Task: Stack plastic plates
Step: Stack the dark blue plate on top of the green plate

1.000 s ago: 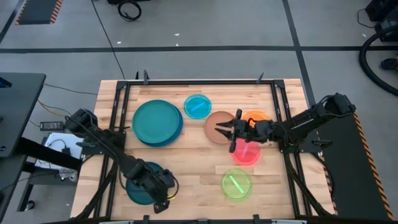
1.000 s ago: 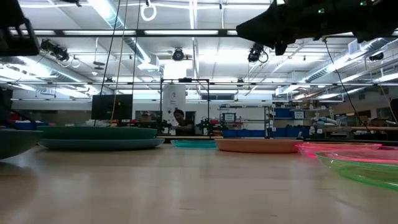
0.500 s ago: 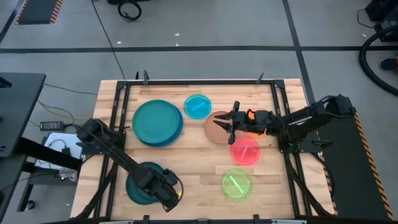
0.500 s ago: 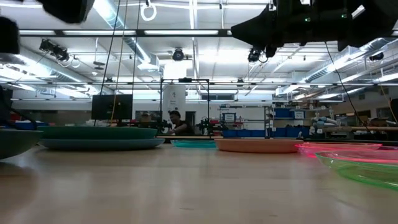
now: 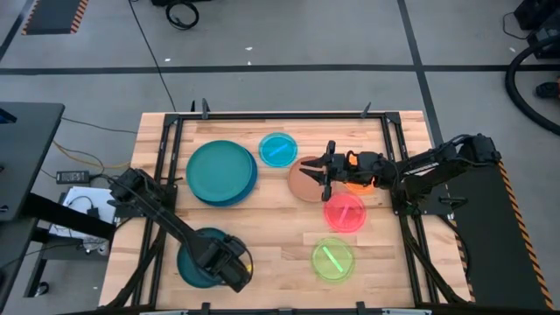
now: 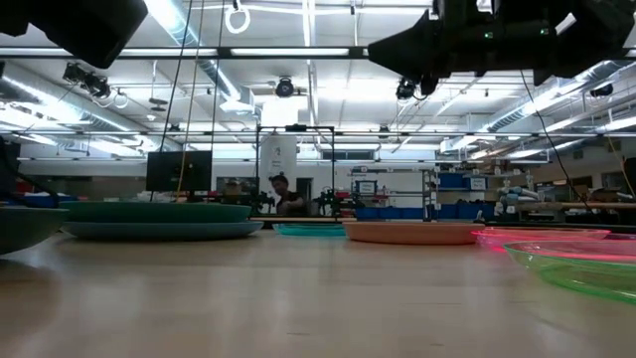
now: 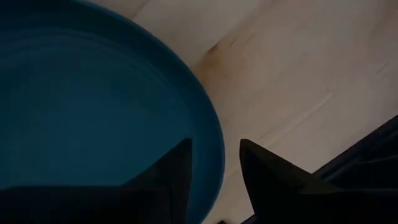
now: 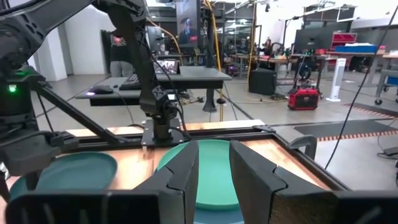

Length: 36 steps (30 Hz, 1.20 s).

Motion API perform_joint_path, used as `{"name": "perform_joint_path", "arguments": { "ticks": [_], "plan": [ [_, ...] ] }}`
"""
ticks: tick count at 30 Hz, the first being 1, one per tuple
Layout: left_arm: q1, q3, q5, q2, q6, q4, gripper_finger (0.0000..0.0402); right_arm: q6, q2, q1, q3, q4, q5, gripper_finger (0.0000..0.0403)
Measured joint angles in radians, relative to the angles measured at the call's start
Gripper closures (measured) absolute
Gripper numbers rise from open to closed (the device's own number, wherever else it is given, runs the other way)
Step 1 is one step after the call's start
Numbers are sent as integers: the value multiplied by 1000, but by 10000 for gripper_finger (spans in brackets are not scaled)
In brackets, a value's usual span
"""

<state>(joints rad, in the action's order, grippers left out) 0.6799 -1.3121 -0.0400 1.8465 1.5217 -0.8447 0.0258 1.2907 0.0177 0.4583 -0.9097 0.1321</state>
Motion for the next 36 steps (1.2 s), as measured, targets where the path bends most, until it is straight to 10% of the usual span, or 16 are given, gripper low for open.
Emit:
{"name": "perform_joint_path", "arguments": {
  "ticks": [22,36],
  "plan": [
    [-7,-1,-39,122,-120,15,262,-33,0,-2,0,29,-7,302],
    [-9,-3,-45,119,-144,8,374,-33,0,-2,0,28,-6,302]
  ]
}}
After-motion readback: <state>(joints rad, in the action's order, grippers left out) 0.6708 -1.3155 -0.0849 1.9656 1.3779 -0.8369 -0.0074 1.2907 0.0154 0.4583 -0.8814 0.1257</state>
